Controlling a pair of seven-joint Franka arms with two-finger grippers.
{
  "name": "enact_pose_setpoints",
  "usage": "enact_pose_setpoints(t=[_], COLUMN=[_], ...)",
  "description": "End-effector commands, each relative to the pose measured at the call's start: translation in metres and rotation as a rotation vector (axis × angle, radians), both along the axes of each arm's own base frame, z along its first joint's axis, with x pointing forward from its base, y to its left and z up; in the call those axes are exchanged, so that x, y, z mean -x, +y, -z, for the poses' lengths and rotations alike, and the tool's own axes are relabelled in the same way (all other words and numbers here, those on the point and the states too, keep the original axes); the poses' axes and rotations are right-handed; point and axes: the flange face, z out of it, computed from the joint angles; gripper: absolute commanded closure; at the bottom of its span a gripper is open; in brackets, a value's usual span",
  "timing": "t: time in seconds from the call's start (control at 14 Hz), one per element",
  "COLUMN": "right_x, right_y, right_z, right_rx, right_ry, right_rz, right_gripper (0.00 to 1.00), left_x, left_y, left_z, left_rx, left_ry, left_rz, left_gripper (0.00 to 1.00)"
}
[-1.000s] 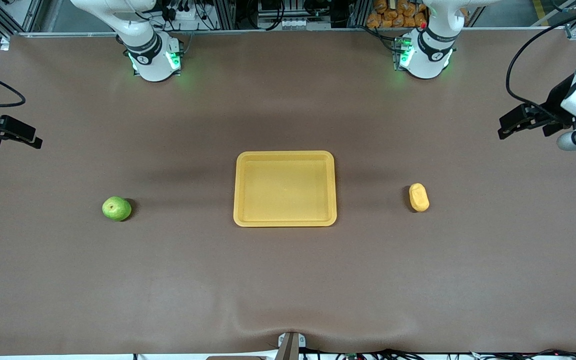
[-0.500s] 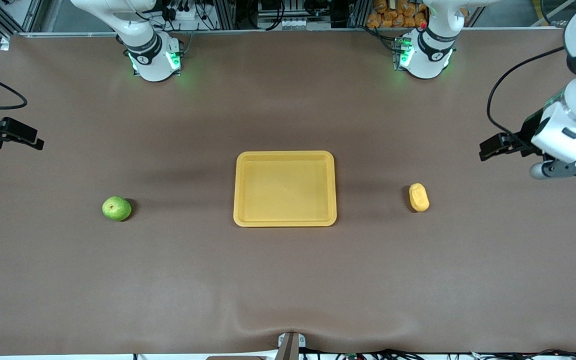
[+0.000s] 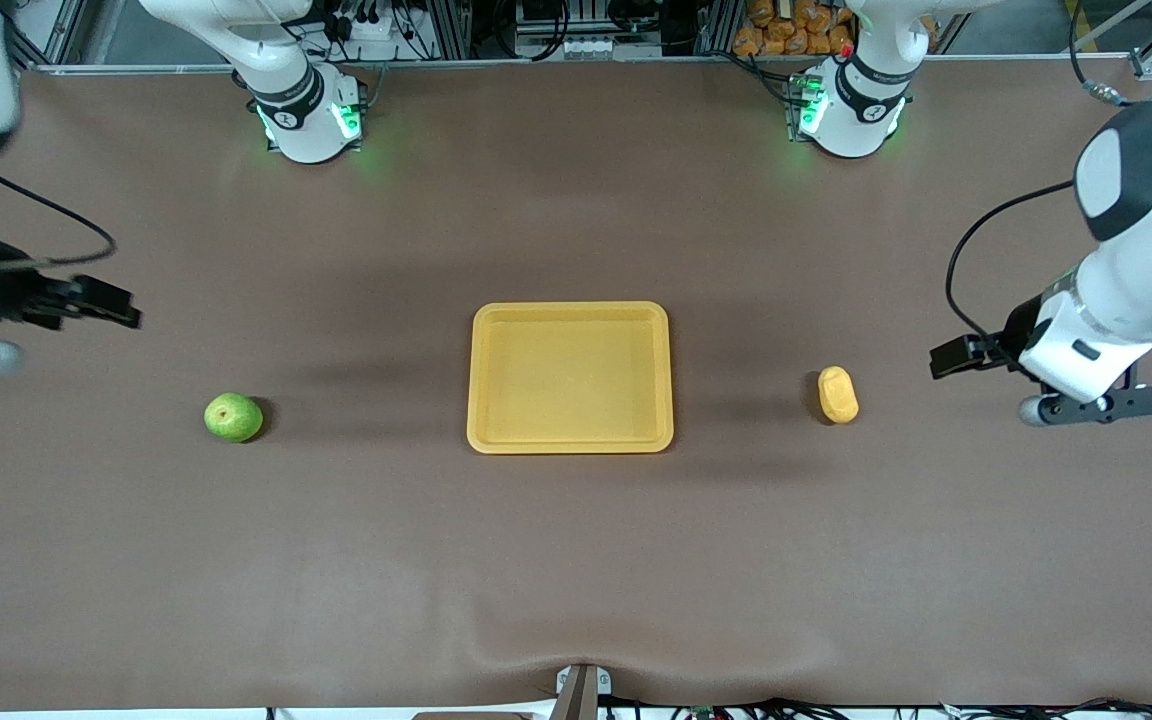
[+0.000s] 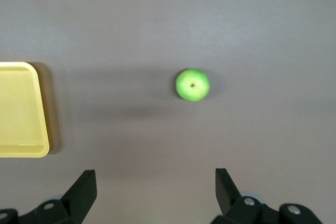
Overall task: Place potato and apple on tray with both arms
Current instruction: 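Reach the right gripper toward the apple while the left gripper reaches the potato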
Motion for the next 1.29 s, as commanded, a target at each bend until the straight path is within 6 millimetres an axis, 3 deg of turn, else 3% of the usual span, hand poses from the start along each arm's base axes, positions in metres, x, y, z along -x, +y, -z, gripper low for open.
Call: enact_pose_setpoints(t=[0.0, 0.21, 0.29, 0.79, 1.0, 1.21], right_x=[-0.014, -0.04, -0.046, -0.062, -0.064, -0.059], right_y=[0.009, 0.044, 0.047, 0.007, 0.004, 0.002], right_z=[0.01, 0.06, 0.074, 0.099, 0.104, 0.133], right_rx=[-0.003, 0.02, 0.022, 0.006, 0.015, 0.016], right_ry=[0.016, 0.014, 0.016, -0.021, -0.044, -0.093], right_rz=[-0.004, -0.062, -0.063, -0.004, -0.007, -0.067], right_gripper=[0.0, 0.0, 0.0, 0.0, 0.0, 0.0], left_x=[-0.002, -0.004, -0.005, -0.004, 0.004, 0.018], left_y=[-0.002, -0.003, -0.003, -0.014, -0.014, -0.044], left_z=[0.021, 0.053, 0.061, 0.115, 0.143, 0.162], left_rx=[-0.003, -0.001, 0.0, -0.004, -0.005, -0.01], left_ry=[-0.023, 0.0, 0.012, 0.086, 0.053, 0.055], left_rz=[-0.01, -0.032, -0.052, -0.066, -0.058, -0.054], left_gripper=[0.0, 0.0, 0.0, 0.0, 0.0, 0.0])
